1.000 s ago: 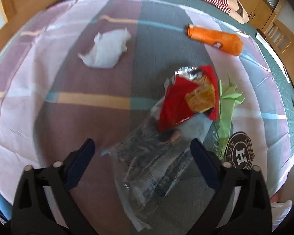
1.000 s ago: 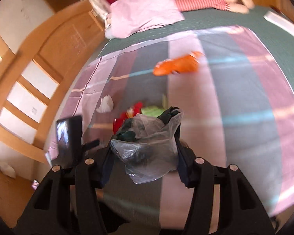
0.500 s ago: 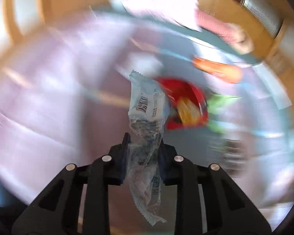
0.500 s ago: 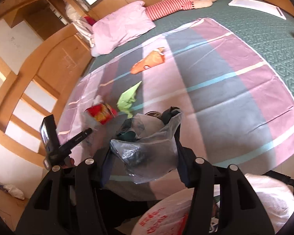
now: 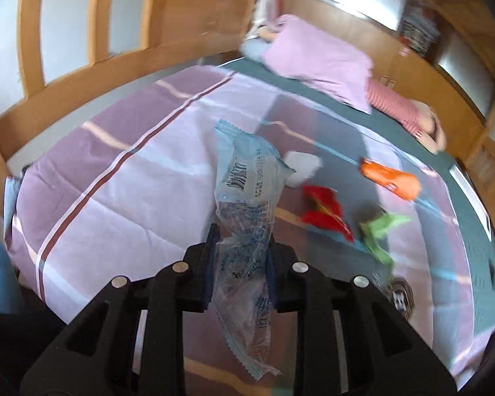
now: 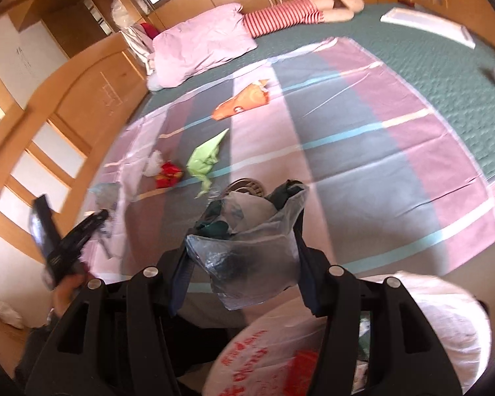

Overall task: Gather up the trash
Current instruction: 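Carry the plastic bag to the bin with the right gripper while the left grasps the clear wrapper, then release the plastic bag into the bin with the right gripper while the left drops the wrapper in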

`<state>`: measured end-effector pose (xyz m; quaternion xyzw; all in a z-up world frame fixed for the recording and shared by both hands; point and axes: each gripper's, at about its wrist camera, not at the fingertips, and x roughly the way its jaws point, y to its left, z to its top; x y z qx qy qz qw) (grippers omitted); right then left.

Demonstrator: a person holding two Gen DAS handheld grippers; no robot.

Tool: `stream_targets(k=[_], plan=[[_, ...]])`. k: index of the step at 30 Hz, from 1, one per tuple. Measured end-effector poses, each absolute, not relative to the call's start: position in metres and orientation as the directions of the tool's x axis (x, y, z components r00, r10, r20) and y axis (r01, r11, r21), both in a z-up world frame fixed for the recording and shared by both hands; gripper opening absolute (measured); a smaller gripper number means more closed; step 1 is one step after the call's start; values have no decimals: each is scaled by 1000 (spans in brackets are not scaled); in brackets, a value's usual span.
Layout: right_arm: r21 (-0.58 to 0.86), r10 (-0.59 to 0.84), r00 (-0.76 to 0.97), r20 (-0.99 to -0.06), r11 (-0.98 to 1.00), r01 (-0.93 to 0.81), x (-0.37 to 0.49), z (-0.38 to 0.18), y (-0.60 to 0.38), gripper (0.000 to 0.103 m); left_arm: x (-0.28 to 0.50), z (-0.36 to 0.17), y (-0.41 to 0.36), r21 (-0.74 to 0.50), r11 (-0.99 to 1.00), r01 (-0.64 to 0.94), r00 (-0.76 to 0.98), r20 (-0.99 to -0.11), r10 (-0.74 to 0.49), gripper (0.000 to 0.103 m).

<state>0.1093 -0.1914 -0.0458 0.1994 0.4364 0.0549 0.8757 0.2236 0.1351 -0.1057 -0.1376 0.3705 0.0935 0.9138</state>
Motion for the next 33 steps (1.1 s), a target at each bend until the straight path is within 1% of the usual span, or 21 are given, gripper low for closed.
stream_targets(k=[3,5,9,12,19,23,26,28,30,33], plan=[[326,204,619,-758,941,89,107,-46,-186,55,204,-105,112,-174,963,-205,723,-690,29,26],[289,175,618,-766,953,88,106,-46,-181,55,195,-108,96,-166,973,-163,711,-703,-1,26],[276,172,628,-759,959,70,100,-42,-173,55,184,-104,76,-135,985,-106,726,-687,-16,26],[241,143,650,-746,969,62,91,-34,-172,55,177,-102,76,-153,984,-88,737,-675,-39,26],[260,152,686,-712,964,56,56,-14,-194,55,156,-96,70,-151,988,-24,760,-645,-80,26],[226,95,669,-737,968,110,33,-20,-214,55,145,-95,67,-151,989,3,766,-635,-100,26],[197,70,617,-784,970,141,18,-36,-224,55,139,-94,68,-166,986,14,769,-628,-117,26],[185,62,568,-821,969,161,10,-50,-228,59,136,-94,67,-173,984,30,764,-631,-134,26],[204,78,539,-839,963,178,3,-60,-232,69,134,-95,65,-172,984,46,759,-634,-146,26],[273,112,549,-828,936,221,-8,-61,-241,77,130,-95,62,-174,983,64,754,-636,-162,26]])
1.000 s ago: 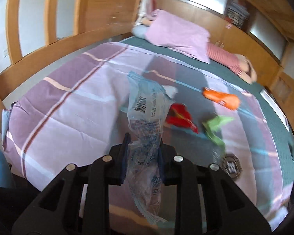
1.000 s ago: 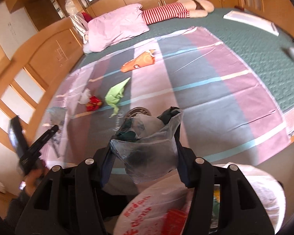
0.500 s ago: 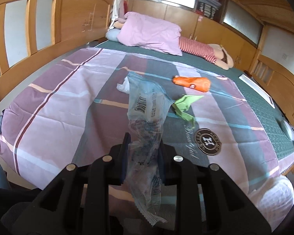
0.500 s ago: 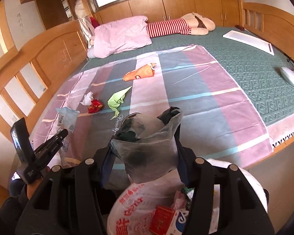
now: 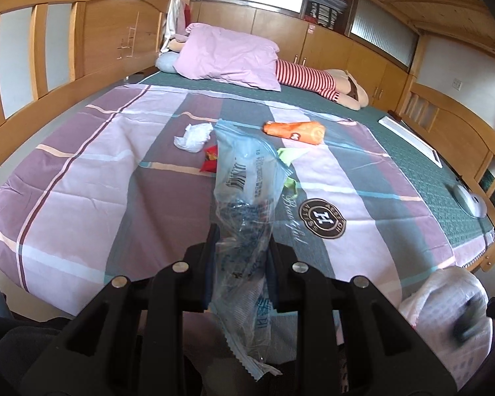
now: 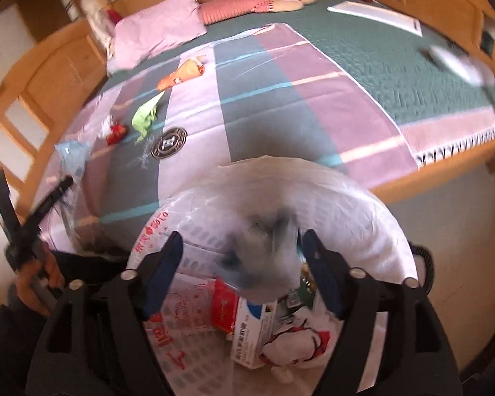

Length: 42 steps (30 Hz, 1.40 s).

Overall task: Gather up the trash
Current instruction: 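Release the plastic bag into the bin with the right gripper while the left drops the wrapper in, then grasp the red chip bag with the left gripper while the right grasps the green paper crane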

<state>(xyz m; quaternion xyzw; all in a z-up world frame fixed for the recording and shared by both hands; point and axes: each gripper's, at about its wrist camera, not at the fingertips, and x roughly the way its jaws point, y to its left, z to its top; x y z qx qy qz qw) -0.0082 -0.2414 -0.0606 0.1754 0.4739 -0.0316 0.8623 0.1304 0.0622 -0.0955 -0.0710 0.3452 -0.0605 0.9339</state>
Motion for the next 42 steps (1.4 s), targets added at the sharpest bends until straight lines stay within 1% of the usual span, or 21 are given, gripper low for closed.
stream_targets(k=[3,5,6,9,11,12,13,15,19,21,22,23,24,25,26,29,33,35,39,40,42], plan=[[327,124,598,-792,913,244,-17,-47,-252,79,126,-96,60,-187,980,73,746,-642,-178,26],[336,96,646,-757,906,259,-23,-35,-258,79,115,-91,53,-193,976,100,743,-638,-202,26],[338,72,678,-731,902,268,-27,-27,-263,79,107,-87,46,-200,971,135,739,-632,-233,26],[363,20,745,-667,881,302,-39,-13,-275,80,79,-73,12,-211,929,304,700,-612,-368,26],[405,-4,787,-617,855,322,-49,-3,-287,80,59,-64,-19,-225,861,455,631,-602,-491,26],[426,-22,806,-591,840,335,-54,2,-293,81,51,-62,-31,-231,832,504,598,-601,-529,26],[432,-40,812,-582,832,350,-57,5,-298,83,43,-62,-45,-232,797,558,557,-608,-566,26],[428,-87,812,-578,815,392,-61,9,-307,84,30,-64,-68,-216,747,628,501,-623,-601,26],[460,-97,805,-585,778,428,-66,6,-323,84,14,-78,-107,-159,683,713,435,-664,-608,26],[459,-96,797,-596,774,436,-66,3,-326,84,13,-83,-117,-169,657,735,395,-680,-617,30],[450,-100,791,-603,776,441,-65,2,-326,84,12,-85,-122,-170,651,740,384,-688,-616,41],[442,-103,786,-610,779,445,-65,1,-325,84,10,-85,-124,-171,645,745,379,-687,-620,60],[436,-102,782,-615,782,445,-63,0,-324,84,7,-85,-123,-170,643,747,383,-681,-625,70],[435,-97,780,-618,784,442,-61,-2,-323,84,7,-83,-123,-168,644,746,392,-672,-629,84],[434,-94,779,-620,786,441,-60,-3,-322,84,6,-81,-120,-165,651,741,408,-659,-632,88],[434,-80,775,-626,790,432,-53,-5,-318,84,15,-79,-108,-165,690,704,453,-644,-616,91],[420,-70,770,-634,805,418,-43,-5,-310,84,33,-76,-86,-191,783,591,538,-630,-560,94],[401,-76,766,-638,816,416,-39,-5,-307,84,46,-77,-72,-198,831,520,582,-630,-515,95],[374,-82,754,-652,831,413,-31,-8,-304,84,77,-79,-43,-164,906,390,656,-640,-399,95],[367,-81,750,-656,834,411,-28,-9,-303,84,86,-80,-34,-181,913,367,655,-646,-391,95],[352,-80,743,-665,844,405,-22,-12,-301,84,111,-83,-13,-264,915,305,638,-657,-402,95]])
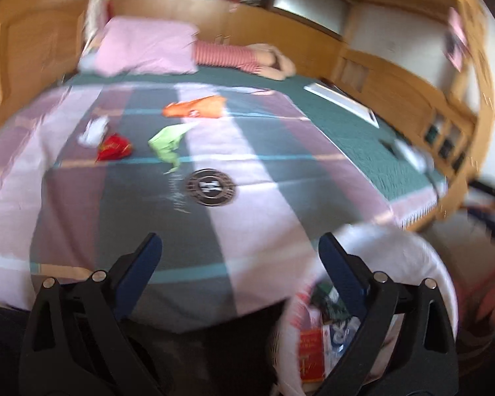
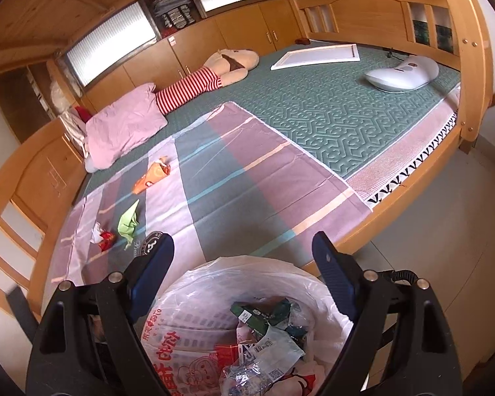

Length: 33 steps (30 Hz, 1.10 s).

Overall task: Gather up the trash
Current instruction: 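Grasp the red chip bag with the left gripper while the right grasps the green paper crane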

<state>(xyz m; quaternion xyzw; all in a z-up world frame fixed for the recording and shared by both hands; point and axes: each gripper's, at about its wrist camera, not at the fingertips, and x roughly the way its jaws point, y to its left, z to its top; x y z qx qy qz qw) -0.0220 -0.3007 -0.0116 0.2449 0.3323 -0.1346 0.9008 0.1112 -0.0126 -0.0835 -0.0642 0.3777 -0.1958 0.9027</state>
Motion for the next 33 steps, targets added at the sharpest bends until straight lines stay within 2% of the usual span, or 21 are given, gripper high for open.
stream_targets(k=[3,8,11,14,18,19,20,23,27,30,33], plan=[[310,-82,725,-684,867,391,-9,-17,-294,84,151,-88,15,-329,921,209,626,-679,-384,95],[266,-46,684,-728,900,344,26,-30,-281,84,225,-99,52,-269,961,64,657,-713,-243,95],[260,-18,664,-748,912,318,49,-35,-271,84,279,-115,81,-253,965,-66,624,-766,-158,95],[269,13,653,-758,917,295,74,-37,-260,84,317,-129,105,-335,928,-164,603,-779,-174,95],[295,77,633,-770,923,246,113,-38,-241,84,353,-148,105,-392,906,-163,572,-785,-237,93],[305,100,625,-774,924,231,126,-38,-234,84,360,-153,98,-363,919,-153,558,-799,-223,85],[314,123,616,-778,926,212,138,-39,-228,84,365,-157,92,-327,935,-138,546,-813,-204,70],[327,169,592,-788,930,169,171,-42,-207,84,376,-173,79,-257,961,-100,495,-851,-176,40],[329,217,564,-797,939,104,211,-53,-177,84,373,-173,82,-277,953,-122,498,-848,-183,25],[310,239,536,-809,950,45,248,-65,-149,84,360,-163,87,-297,943,-148,521,-834,-181,24],[362,310,493,-813,932,11,289,-83,-120,84,337,-144,96,-310,938,-157,574,-801,-169,24]])
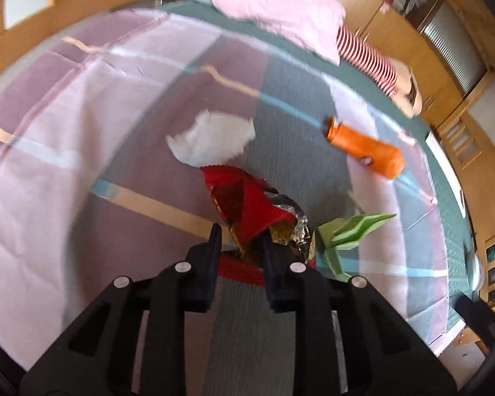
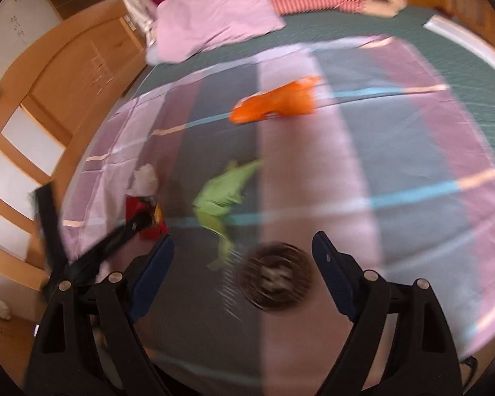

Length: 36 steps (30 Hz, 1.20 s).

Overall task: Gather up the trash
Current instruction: 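Grasp the red chip bag with the left gripper while the right grasps the green paper crane, then carry the green paper crane to the bin and release it with the right gripper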

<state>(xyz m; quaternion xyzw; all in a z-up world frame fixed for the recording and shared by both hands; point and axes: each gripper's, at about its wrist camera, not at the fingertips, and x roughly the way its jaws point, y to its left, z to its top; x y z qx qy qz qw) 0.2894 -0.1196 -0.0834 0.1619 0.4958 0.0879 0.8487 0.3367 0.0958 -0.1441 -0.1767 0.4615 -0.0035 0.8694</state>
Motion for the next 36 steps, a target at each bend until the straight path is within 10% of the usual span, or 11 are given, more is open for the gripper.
stream_targets(k=[12,18,36], plan=[[239,170,385,-907,962,136,375,-159,-68,82,262,-87,102,-175,976,-132,754,-657,-15,24],[170,134,392,-910,984,59,370,-158,-59,44,263,-86,100,-176,976,-129,753,-658,-19,24],[222,243,497,-833,970,-103,247,-75,-89,40,229,-100,74,-130,989,-68,733,-680,-39,24]])
